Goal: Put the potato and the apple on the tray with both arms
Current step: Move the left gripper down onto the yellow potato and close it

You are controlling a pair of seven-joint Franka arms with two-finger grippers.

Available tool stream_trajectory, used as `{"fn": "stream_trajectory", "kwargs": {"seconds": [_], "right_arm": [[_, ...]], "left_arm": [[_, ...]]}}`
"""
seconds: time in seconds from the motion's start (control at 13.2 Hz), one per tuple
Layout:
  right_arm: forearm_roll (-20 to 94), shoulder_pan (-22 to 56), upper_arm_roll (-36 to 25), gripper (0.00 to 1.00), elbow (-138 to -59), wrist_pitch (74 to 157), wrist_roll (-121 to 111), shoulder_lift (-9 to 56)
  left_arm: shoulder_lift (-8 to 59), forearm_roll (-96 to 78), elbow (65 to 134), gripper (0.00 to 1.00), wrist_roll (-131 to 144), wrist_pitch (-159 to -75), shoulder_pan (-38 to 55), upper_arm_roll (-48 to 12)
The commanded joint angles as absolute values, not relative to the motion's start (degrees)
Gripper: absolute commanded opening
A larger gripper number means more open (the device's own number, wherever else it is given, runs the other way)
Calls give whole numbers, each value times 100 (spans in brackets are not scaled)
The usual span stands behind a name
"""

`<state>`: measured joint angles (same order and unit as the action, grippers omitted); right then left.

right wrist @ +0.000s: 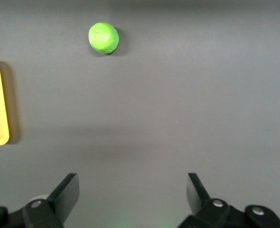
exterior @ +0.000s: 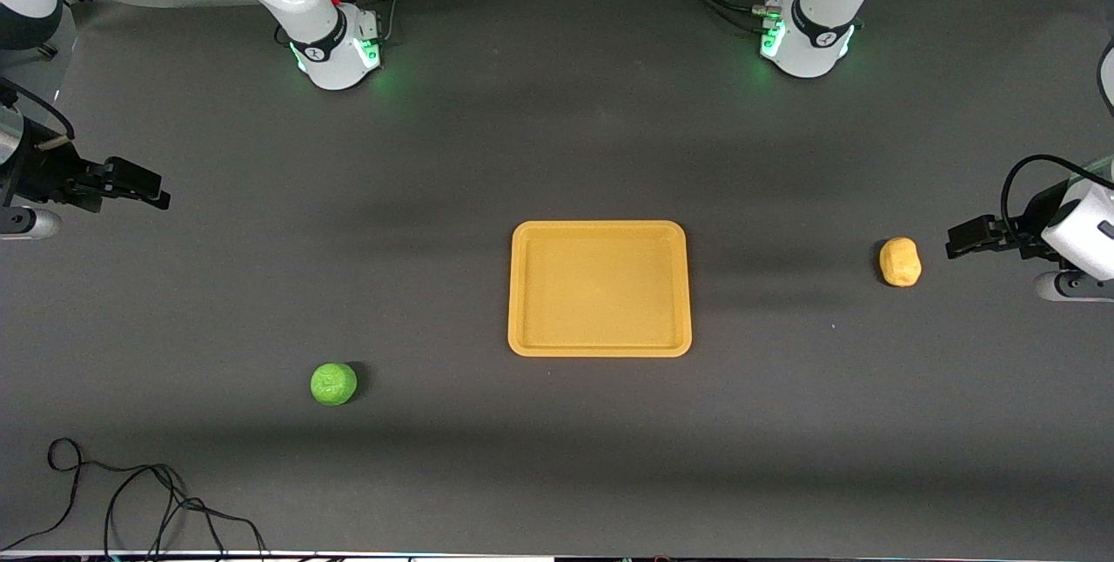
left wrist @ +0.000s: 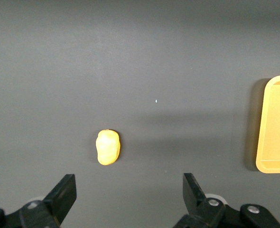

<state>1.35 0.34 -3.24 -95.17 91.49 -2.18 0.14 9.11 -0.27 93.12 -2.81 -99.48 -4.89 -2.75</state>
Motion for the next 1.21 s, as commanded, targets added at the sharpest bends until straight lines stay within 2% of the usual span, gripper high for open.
{"fn": "stream_trajectory", "kwargs": {"seconds": [0.0,0.3,0.53,0.68,0.83,0.98,1.13], "right_arm": [[53,26,-308,100,-9343,8913,-193,79],[53,26,-308,100,-9299,8903,-193,105],[44,26,-308,100,-9308,8903,-220,97],[44,26,-308,100,-9308,8912,-403,105],[35,26,-308,100,-9316,8930,-448,105],[-166,35,-290,100,-9325,8947,-579,105],[-176,35,-290,100,-9343,8956,-598,105]], "left_arm": [[835,9,9343,100,-220,-9905,-457,-272],[914,9,9447,99,-220,-10133,-431,-272],[1028,61,10350,99,-237,-11482,-562,-237],[1360,193,10695,100,-700,-12127,-886,-237],[1800,193,10679,100,-1150,-12295,-1203,-246],[2248,193,10661,100,-1160,-12724,-1213,-246],[2653,202,10670,100,-1178,-12815,-1230,-246]]}}
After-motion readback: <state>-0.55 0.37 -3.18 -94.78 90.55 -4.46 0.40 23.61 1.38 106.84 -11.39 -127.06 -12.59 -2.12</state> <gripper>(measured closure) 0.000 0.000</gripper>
